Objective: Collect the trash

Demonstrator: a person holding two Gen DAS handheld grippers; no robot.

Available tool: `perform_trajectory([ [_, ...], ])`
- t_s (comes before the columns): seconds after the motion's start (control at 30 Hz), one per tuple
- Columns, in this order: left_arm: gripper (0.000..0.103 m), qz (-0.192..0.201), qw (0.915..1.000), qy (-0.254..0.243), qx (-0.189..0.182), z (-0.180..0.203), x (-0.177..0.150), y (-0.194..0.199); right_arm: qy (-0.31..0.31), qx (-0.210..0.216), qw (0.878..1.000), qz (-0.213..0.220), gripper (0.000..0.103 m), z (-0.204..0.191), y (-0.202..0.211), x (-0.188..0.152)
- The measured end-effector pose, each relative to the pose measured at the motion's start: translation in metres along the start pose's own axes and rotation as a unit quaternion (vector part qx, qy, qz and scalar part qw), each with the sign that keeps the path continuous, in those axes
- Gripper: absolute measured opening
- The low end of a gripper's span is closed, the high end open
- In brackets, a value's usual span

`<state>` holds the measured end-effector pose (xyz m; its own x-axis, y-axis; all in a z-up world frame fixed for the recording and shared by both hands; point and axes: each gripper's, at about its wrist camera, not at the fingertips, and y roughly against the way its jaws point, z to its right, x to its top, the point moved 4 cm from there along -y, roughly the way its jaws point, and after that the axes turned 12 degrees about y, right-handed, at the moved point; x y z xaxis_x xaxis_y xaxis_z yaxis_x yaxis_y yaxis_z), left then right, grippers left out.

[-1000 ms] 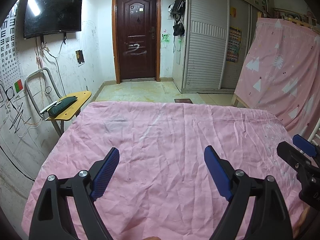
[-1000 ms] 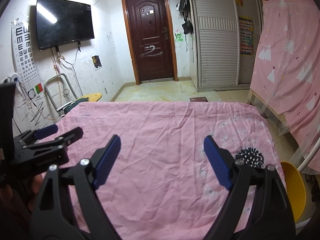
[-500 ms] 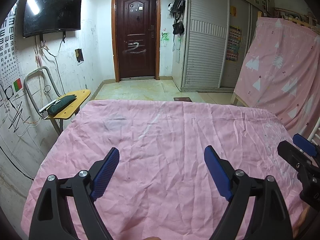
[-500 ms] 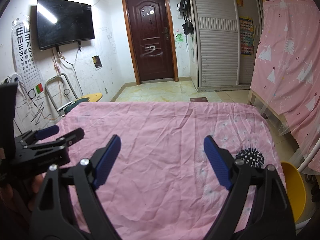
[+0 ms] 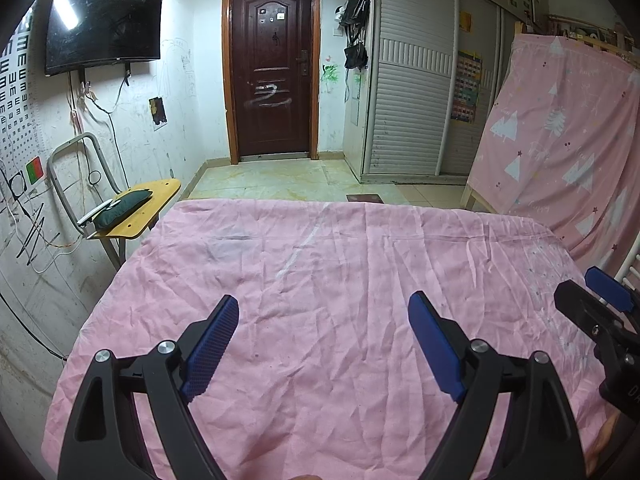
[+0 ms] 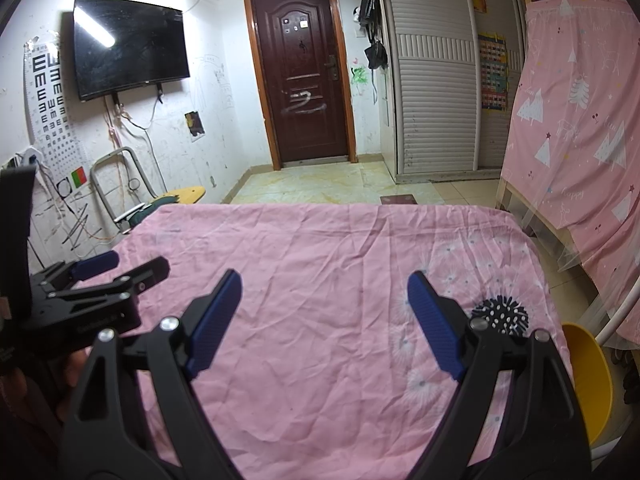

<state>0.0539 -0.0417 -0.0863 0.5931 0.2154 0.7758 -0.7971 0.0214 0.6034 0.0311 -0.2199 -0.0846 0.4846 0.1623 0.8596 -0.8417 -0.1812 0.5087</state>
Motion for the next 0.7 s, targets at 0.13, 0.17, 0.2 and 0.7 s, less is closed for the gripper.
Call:
perform_trajectory([
  [0.13,0.079,0.0,1.0,0.0,0.0,0.0002,-0.0001,0.0,0.0,0.0,1.0,0.0,0.081,0.0,-0.0003,-0.0001],
  [0.17,0.079,0.0,1.0,0.0,0.0,0.0,0.0001,0.0002,0.0,0.0,1.0,0.0,0.081,-0.0001,-0.0004,-0.0001],
  [0.2,0.08,0.0,1.0,-0.001,0.0,0.0,0.0001,0.0003,0.0,0.0,1.0,0.0,0.081,0.0,-0.0001,-0.0001],
  [0.7,0.08,0.004,1.0,-0.002,-0.008,0.0017,-0.0021,0.0009,0.0,0.001,1.0,-0.001,0.081,0.0,-0.0009,-0.0003],
])
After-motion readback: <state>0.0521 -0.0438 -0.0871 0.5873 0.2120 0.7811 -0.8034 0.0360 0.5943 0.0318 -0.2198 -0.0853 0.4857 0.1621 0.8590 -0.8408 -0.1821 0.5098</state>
